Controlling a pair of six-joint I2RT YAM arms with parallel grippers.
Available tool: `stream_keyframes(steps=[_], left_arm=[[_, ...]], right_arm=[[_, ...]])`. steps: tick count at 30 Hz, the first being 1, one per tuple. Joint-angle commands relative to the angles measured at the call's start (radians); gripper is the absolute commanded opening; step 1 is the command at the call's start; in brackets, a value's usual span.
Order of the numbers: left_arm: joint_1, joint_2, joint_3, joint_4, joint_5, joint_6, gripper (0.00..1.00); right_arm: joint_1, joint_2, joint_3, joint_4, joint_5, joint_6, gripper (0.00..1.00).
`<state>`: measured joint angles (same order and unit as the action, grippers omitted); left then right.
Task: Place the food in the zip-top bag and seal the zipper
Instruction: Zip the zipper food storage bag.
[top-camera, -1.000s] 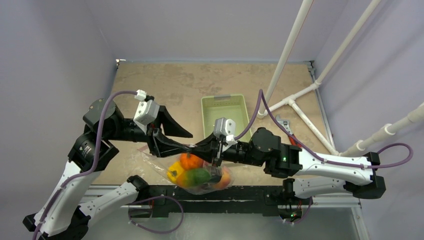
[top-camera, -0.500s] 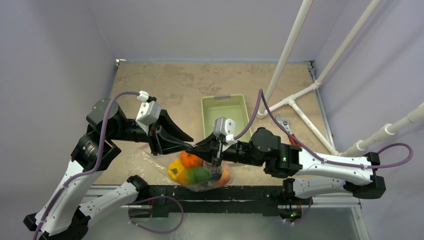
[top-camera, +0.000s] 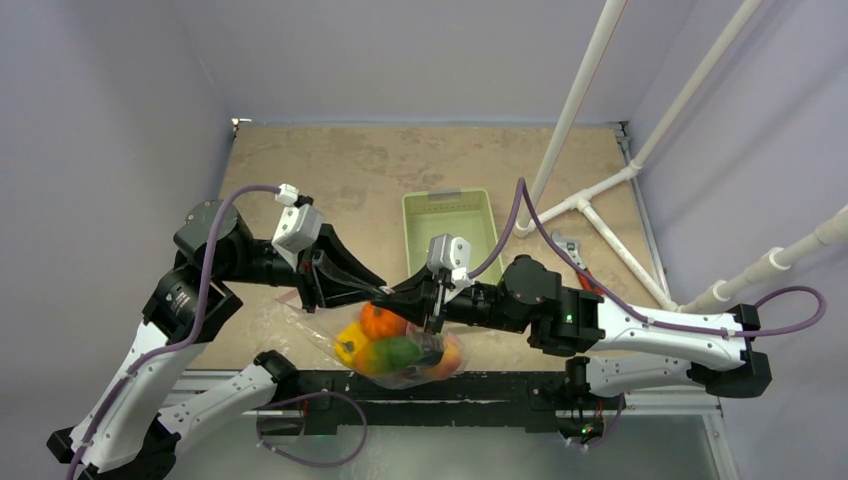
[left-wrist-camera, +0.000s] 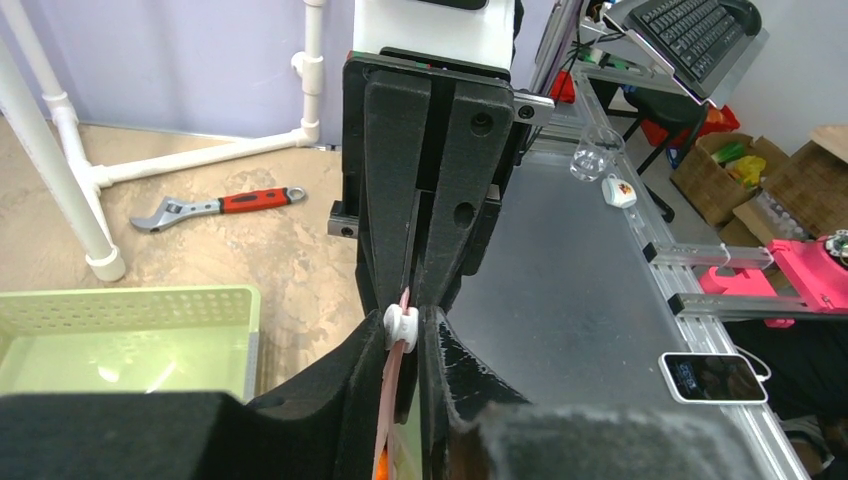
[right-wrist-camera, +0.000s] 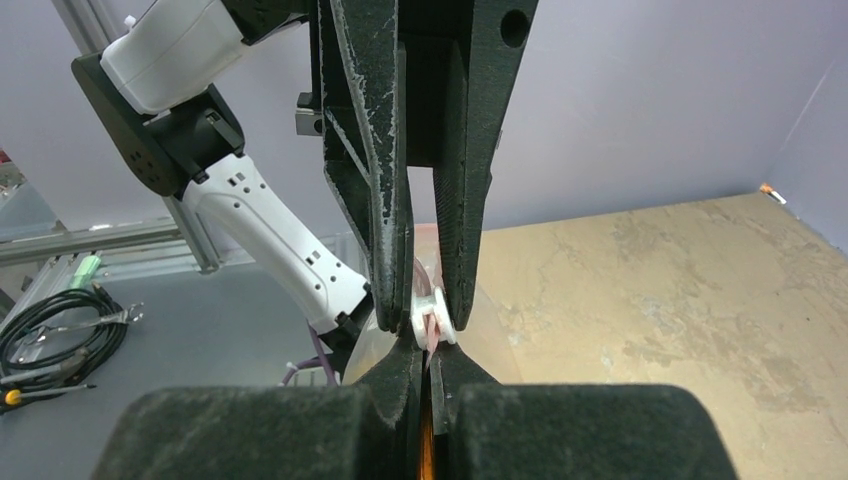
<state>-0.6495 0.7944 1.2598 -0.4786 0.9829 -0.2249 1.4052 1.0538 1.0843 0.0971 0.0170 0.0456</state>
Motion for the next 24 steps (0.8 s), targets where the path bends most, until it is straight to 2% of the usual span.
stream_keyframes(steps=[1, 2, 5, 24], left_arm=[[-0.001, -0.006, -0.008, 0.031, 0.01, -0.002, 0.13], [-0.001, -0.006, -0.009, 0.031, 0.008, -0.002, 0.07], [-0.002, -0.006, -0.011, 0.026, -0.001, 0.002, 0.0], [-0.002, -0.012, -0.003, -0.103, -0.057, 0.081, 0.0]], right_arm=[[0.001, -0.029, 0.058, 0.073, 0.023, 0.013, 0.0], [0.001, -0.029, 0.058, 0.072, 0.023, 0.014, 0.0], [0.001, -0.034, 0.058, 0.07, 0.023, 0.014, 0.0], [0.0, -0.124, 0.044, 0.106, 0.079, -0.013, 0.0]])
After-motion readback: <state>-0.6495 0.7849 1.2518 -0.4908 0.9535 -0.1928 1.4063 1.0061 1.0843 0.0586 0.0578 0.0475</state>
